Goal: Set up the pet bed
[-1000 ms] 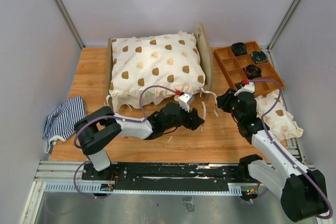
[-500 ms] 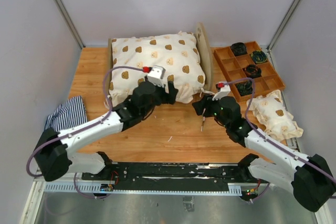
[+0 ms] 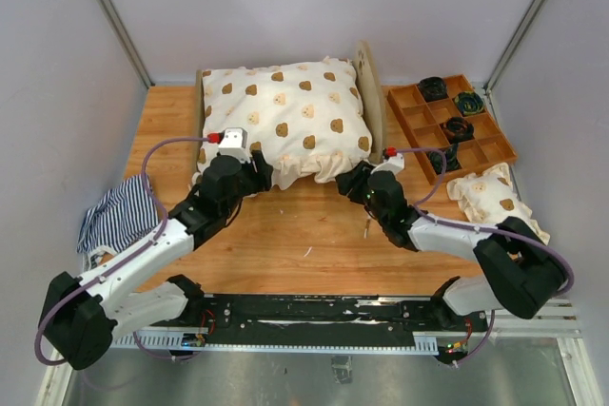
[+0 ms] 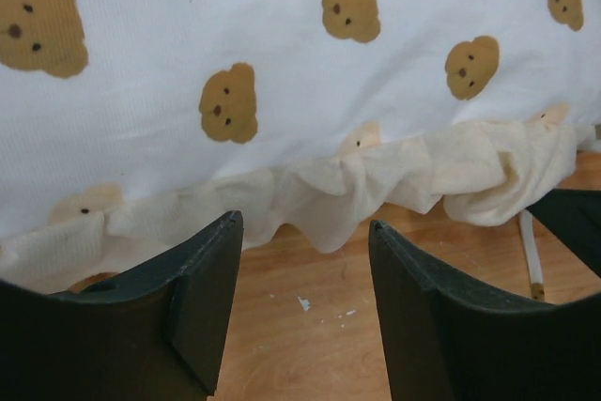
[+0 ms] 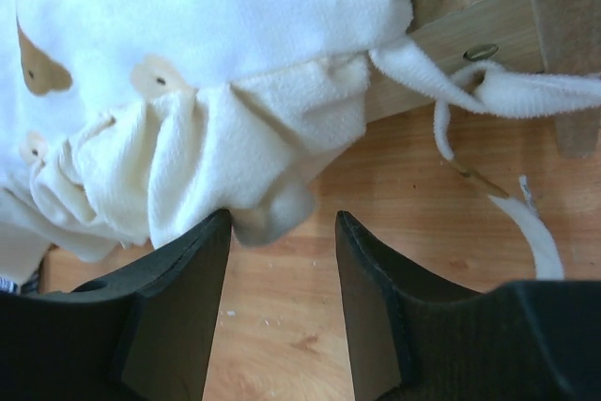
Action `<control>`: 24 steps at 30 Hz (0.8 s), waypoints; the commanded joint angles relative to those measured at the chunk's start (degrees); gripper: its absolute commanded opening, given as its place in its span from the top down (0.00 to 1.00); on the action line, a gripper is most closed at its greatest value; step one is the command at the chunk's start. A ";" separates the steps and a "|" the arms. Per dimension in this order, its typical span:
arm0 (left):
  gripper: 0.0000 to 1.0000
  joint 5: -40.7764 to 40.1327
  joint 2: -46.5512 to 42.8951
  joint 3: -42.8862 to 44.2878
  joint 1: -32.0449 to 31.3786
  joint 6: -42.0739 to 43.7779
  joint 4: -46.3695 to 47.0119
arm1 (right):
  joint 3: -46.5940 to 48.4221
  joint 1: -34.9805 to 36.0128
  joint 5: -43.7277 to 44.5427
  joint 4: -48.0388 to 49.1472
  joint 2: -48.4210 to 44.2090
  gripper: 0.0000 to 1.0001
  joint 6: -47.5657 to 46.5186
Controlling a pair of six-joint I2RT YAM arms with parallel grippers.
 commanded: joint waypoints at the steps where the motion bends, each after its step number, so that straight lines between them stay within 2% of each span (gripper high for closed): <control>1: 0.41 1.87 1.50 -2.32 2.06 -3.56 2.54 | -1.14 0.72 6.54 14.86 4.38 0.54 6.55; 2: 0.41 2.01 1.87 -2.86 2.67 -3.85 3.25 | -1.58 0.70 6.73 17.47 5.18 0.63 5.81; 4: 0.42 1.60 2.52 -3.77 3.57 -4.32 4.52 | -3.03 0.64 6.45 22.30 5.98 0.89 3.98; 5: 0.42 1.52 2.97 -4.09 4.16 -4.59 4.86 | -3.86 0.53 6.25 23.50 5.66 0.98 3.39; 7: 0.42 1.03 3.85 -4.69 5.40 -5.11 5.63 | -5.61 0.27 5.73 22.12 3.01 1.00 1.66; 8: 0.43 0.23 4.42 -5.16 5.88 -4.92 6.42 | -6.12 0.24 6.11 18.25 0.92 1.00 0.66; 12: 0.47 -1.66 7.88 -6.08 7.92 -4.75 7.19 | -1.74 -0.54 9.03 -9.22 -8.79 1.00 -5.05; 14: 0.47 -2.80 8.89 -6.47 8.79 -4.56 7.20 | -2.03 -1.41 11.32 -16.31 -14.29 1.00 -8.21; 17: 0.48 -4.12 9.56 -7.62 9.98 -4.56 7.78 | -2.52 -2.77 14.87 -22.23 -20.21 1.00 -12.72; 21: 0.51 -3.57 10.60 -7.75 12.75 -4.89 7.25 | -2.63 -3.45 18.07 -27.43 -21.88 1.00 -15.96; 24: 0.62 -3.82 10.52 -7.24 14.29 -4.01 6.08 | -3.98 -4.53 19.36 -26.08 -21.15 1.00 -17.34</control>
